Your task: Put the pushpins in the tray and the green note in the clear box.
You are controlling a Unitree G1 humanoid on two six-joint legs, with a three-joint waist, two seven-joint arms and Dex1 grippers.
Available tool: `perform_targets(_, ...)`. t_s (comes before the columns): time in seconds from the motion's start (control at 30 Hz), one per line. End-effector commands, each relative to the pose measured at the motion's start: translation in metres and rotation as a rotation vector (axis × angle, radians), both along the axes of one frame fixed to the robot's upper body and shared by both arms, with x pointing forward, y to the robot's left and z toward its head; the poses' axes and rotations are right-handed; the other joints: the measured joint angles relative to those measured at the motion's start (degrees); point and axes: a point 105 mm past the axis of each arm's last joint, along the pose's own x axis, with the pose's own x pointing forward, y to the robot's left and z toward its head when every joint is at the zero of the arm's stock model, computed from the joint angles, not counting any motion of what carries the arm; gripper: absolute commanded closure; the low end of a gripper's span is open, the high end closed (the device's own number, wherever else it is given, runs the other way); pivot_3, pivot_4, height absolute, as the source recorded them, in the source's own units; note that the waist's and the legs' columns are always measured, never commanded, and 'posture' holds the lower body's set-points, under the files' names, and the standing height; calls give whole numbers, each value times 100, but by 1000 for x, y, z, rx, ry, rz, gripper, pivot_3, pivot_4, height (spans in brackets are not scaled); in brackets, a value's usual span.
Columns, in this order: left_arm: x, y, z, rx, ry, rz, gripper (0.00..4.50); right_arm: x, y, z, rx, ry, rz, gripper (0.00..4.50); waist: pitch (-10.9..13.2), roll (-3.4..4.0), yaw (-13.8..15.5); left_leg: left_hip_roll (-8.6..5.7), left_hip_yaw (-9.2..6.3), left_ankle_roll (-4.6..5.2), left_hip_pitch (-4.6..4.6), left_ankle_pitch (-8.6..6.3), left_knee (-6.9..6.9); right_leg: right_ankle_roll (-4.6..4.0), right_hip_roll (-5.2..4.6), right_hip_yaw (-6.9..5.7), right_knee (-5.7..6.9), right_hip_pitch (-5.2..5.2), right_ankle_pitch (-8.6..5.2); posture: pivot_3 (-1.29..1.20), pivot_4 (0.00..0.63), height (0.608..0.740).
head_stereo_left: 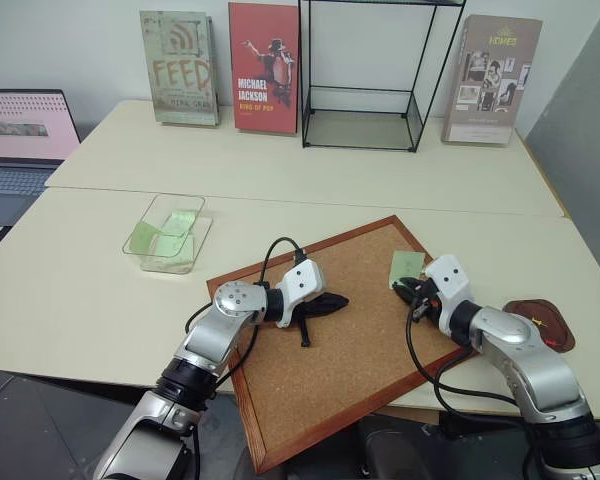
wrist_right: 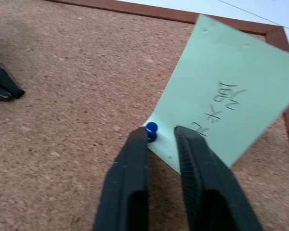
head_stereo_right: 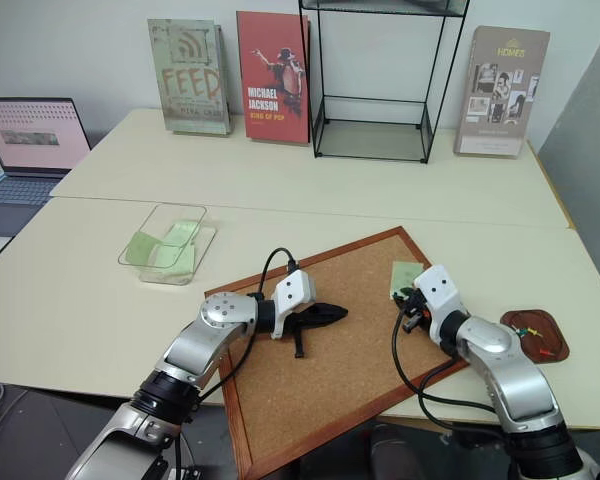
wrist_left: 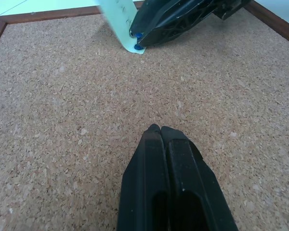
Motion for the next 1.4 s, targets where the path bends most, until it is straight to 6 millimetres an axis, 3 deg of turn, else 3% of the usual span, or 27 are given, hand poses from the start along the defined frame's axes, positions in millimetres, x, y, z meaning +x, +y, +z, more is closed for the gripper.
perform_targets(0.03,-2,2,-11,45,28,-1,4500,4,-1,14,6,-62,-5,4492,0,0,0,0,0,0,0,0,0,0,0,0,0,0,0,0,150,740)
perform_targets(0.17,-2,3,-11,44,27,0,4500,3,0,19,11,-77,4,4492,0,0,0,0,0,0,0,0,2,2,0,1,0,0,1,0,150,740)
perform_targets(0.43,0,3,-11,40,28,7,4500,-3,12,62,0,-212,86,4492,1,1,-6,-1,0,0,-2,0,1,22,0,1,0,0,13,0,150,740)
perform_targets(0.6,6,3,-8,29,24,27,4500,-10,15,75,-53,-251,132,4492,-1,0,4,0,-4,0,0,0,2,24,0,-4,-1,2,14,0,150,740)
perform_targets(0.9,22,-8,24,-126,45,92,4500,-9,17,86,-120,-303,165,4492,0,0,0,-1,-2,2,-1,1,11,16,0,1,-2,3,9,0,150,740)
perform_targets(1.13,26,-18,60,-313,97,109,3437,-6,21,90,-215,-345,231,4500,1,-1,-13,-2,-3,1,-14,1,2,41,0,-2,-4,-8,24,0,150,740)
perform_targets(1.4,35,-19,107,-448,80,115,1782,-7,26,80,-384,-380,348,4500,3,-3,-15,-2,-3,1,-20,0,0,42,0,-3,-13,-11,25,0,150,740)
